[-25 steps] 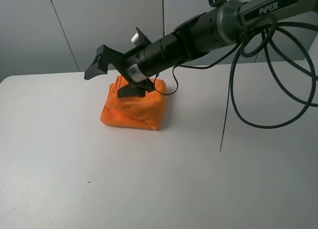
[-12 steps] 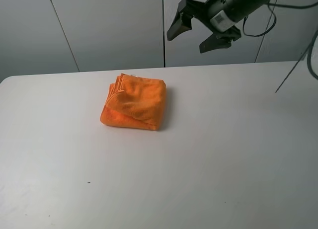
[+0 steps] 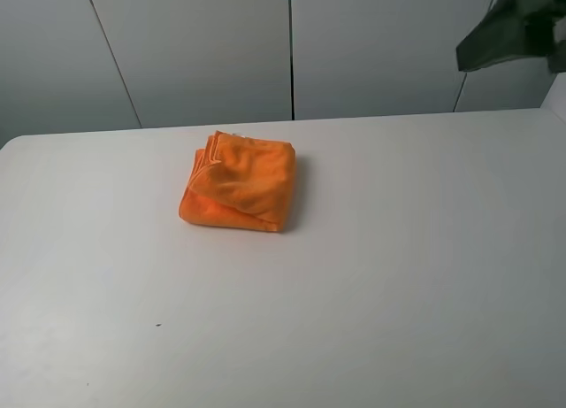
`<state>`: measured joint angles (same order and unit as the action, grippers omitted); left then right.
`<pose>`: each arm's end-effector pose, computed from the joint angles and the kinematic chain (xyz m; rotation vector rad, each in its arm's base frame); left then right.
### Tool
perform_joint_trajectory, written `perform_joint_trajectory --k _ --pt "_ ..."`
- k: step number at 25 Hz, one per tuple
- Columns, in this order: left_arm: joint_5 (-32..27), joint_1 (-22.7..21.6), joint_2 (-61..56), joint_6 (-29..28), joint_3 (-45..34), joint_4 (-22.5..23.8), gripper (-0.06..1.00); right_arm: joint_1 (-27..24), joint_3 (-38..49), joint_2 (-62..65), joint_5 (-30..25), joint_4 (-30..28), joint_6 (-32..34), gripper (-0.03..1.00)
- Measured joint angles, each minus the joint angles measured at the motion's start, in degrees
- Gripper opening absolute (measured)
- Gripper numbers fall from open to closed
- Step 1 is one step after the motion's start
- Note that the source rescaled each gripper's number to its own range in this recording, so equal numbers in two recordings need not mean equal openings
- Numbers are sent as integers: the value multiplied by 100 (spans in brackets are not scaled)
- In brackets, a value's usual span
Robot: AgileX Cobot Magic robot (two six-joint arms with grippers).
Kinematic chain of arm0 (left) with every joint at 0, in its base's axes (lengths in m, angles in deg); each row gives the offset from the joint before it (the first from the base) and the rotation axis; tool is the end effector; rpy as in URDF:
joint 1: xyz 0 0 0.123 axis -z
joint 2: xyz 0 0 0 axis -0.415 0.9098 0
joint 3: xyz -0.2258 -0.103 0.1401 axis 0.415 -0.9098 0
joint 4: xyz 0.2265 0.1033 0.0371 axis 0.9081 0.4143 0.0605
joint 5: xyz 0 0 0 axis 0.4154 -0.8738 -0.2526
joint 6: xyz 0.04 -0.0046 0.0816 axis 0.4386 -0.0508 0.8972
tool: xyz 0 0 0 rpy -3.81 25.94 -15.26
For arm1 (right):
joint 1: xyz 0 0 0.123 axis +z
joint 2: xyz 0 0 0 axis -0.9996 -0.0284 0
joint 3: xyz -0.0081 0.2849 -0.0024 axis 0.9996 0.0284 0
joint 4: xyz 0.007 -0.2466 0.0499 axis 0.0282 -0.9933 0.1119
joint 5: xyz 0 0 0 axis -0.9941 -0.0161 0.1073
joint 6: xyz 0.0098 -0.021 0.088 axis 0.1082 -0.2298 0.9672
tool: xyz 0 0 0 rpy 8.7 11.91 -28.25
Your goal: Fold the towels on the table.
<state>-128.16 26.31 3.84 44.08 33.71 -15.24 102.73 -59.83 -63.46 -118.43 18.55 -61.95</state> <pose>0.0375 -0.0020 0.3895 0.0595 2.1002 -0.0161 0.1742 0.0595 0.3477 -0.2315 2.3594 0.3696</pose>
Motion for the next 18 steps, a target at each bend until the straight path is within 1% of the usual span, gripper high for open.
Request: perform_joint_trajectory --k 5,10,12,15,18 --pt "-208 0 -999 -75 -533 -119 99 0 965 1885 -323 -294 42 100" --pt "-259 0 -1662 -142 -1119 -377 99 0 1512 3433 -786 -773 63 100" --pt "-263 0 -1893 -142 -1300 -480 99 0 1660 3881 -1077 -961 63 100" --pt "-274 0 -2174 -142 -1509 -506 99 0 1891 4429 -1437 -1147 51 100" --pt "-223 0 -2436 -69 -1715 -516 99 0 2182 4873 -1543 -1178 51 100"
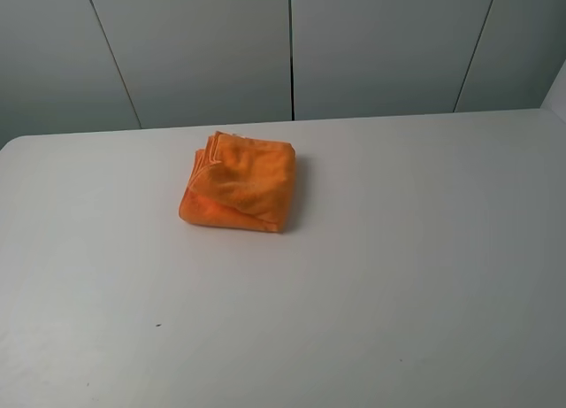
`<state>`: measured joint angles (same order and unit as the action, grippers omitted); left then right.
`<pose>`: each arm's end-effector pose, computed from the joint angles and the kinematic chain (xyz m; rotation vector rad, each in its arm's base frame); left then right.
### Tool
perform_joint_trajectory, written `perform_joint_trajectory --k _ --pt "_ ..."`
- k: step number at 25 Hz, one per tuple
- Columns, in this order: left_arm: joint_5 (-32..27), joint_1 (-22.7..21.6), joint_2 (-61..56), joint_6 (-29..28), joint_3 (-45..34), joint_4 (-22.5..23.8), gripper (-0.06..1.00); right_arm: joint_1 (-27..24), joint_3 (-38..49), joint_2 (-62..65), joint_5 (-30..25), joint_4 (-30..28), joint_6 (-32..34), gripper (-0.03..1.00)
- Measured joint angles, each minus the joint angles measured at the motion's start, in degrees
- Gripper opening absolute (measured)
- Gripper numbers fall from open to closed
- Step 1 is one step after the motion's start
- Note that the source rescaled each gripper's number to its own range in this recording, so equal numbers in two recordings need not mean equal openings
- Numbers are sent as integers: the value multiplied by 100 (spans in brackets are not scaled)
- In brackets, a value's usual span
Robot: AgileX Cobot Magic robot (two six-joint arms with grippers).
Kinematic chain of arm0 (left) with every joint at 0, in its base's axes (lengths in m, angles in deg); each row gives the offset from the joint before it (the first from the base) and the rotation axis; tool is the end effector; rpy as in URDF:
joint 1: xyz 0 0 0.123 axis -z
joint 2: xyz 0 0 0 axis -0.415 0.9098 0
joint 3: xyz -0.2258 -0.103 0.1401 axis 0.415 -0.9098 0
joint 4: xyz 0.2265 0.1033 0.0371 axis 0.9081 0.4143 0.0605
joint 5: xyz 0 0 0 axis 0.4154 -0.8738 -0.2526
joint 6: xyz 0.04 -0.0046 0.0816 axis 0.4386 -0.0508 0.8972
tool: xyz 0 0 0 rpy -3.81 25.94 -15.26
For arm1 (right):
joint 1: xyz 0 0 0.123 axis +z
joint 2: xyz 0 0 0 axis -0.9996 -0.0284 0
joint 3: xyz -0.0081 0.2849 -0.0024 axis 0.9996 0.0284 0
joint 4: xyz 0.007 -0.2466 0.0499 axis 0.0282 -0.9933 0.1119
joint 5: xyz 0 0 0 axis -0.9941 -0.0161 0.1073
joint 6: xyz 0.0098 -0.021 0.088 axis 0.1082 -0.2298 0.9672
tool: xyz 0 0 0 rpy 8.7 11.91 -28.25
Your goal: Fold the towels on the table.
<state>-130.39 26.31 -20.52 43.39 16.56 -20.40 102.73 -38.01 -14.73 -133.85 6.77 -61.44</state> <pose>-0.0237 -0.0076 0.3081 0.0612 2.0118 -0.1299 0.0057 0.0022 0.2855 -0.2863 2.1488 0.1482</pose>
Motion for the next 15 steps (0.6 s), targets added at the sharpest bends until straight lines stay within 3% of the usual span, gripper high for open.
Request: perform_joint_trajectory --k 15 --pt "328 0 -113 500 -706 26 100 0 175 515 67 -9 81 100"
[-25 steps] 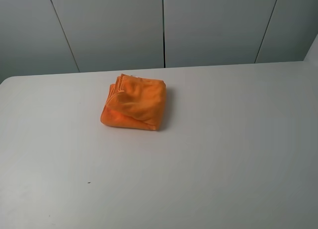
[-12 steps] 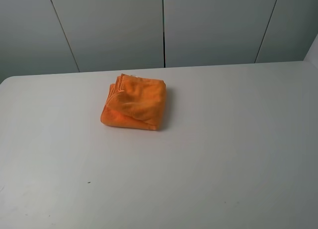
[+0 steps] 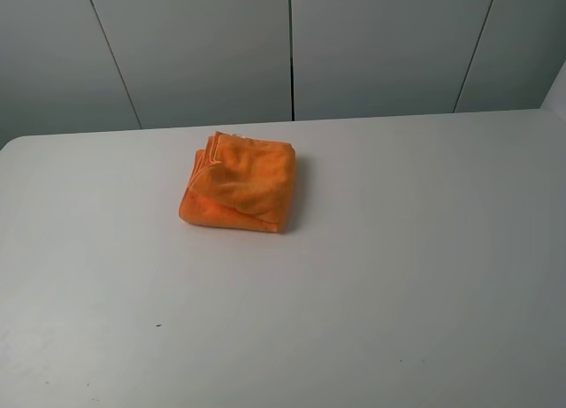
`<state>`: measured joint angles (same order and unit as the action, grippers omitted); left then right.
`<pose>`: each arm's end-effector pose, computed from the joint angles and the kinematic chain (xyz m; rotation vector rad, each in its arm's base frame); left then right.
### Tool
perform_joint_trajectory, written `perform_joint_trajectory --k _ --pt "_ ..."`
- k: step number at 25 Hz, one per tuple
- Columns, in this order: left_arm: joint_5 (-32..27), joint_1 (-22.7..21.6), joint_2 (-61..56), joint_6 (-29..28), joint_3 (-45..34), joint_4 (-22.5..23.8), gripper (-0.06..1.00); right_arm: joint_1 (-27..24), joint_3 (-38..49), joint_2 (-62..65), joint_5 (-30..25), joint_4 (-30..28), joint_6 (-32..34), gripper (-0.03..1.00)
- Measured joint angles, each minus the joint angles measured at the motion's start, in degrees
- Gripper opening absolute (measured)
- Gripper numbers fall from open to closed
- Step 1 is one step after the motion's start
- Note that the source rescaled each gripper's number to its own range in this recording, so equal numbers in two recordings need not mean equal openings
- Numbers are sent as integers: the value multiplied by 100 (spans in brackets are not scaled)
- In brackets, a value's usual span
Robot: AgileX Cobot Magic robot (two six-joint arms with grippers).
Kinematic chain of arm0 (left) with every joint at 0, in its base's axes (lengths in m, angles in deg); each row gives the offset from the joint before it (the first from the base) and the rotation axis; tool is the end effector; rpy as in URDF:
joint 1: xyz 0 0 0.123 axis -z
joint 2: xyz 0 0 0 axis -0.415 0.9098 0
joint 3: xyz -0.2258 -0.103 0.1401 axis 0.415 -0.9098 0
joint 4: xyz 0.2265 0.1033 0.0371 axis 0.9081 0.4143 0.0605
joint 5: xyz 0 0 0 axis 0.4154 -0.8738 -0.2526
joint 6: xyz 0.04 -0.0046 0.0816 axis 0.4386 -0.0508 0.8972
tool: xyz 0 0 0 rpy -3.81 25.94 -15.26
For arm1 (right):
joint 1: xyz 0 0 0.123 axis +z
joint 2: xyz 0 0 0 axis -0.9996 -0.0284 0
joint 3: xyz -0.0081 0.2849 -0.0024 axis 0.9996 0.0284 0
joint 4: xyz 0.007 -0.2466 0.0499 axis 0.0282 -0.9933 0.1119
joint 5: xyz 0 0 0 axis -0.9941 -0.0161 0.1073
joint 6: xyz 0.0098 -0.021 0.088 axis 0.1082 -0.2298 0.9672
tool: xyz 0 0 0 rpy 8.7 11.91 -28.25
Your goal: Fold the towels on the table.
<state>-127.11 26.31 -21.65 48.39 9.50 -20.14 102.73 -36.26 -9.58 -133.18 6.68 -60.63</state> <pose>-0.0087 -0.0075 0.2796 0.1421 2.0525 -0.0721 -0.0046 -0.0005 0.2780 -0.2624 2.0806 0.1617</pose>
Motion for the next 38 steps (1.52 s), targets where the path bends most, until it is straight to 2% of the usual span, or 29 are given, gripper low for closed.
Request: perform_joint_trajectory --k 10,21,38 --pt "25 0 0 0 0 24 100 -92 0 126 0 21 0 100" --pt "25 -400 0 0 0 24 100 -1521 0 137 0 -2 0 100" --pt "25 -400 0 0 0 24 100 -1571 0 137 0 -2 0 100"
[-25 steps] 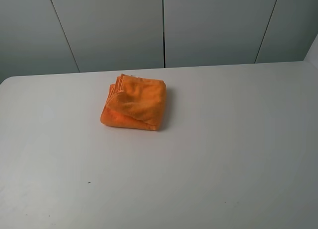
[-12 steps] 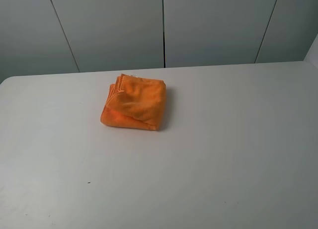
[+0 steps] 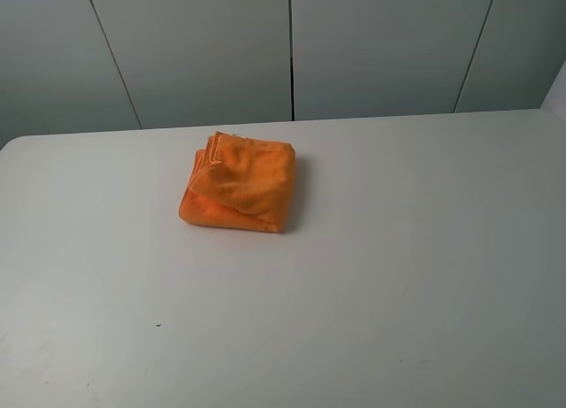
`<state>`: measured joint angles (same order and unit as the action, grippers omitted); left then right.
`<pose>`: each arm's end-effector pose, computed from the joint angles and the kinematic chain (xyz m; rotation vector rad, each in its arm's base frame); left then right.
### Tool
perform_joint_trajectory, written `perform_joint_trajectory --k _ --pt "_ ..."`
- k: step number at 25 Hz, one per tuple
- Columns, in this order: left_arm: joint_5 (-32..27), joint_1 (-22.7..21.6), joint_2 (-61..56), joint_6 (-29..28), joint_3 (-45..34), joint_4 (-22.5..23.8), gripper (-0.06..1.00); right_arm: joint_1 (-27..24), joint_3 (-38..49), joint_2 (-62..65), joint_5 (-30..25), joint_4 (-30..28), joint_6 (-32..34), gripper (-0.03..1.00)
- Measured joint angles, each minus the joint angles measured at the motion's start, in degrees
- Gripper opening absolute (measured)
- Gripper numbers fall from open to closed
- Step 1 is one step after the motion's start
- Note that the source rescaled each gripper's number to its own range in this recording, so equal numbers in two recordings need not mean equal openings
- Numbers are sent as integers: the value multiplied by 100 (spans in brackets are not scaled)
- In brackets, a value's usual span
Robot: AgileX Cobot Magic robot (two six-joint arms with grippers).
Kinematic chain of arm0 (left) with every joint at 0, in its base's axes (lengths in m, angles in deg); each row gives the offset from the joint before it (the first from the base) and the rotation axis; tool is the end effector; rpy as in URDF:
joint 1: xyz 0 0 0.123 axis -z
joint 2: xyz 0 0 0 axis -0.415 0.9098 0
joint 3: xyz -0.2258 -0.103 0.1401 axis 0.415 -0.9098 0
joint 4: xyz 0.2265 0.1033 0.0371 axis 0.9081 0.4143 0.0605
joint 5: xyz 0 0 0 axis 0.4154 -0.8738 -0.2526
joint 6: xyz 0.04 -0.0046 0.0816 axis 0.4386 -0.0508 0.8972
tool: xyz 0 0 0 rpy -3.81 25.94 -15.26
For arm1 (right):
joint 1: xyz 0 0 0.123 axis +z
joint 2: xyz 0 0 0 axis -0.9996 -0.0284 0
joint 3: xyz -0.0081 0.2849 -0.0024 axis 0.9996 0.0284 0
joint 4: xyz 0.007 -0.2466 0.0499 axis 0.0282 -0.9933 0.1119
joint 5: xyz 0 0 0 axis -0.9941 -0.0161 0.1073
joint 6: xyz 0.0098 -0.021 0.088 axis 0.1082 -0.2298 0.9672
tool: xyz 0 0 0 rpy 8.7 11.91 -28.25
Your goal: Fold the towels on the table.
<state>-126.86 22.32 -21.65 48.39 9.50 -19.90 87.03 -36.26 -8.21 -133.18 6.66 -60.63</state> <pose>-0.0080 -0.0077 0.2799 0.0698 2.0515 -0.0236 -0.0083 0.0008 0.2778 0.0238 2.0689 -0.0046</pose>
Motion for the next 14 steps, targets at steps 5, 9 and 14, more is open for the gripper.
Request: perform_joint_trajectory --k 5,9,14 --pt "0 0 0 0 0 0 100 0 0 0 0 0 0 100" --pt "0 0 0 0 0 0 100 0 0 0 0 0 0 100" --pt "0 0 0 0 0 0 100 0 0 0 0 0 0 100"
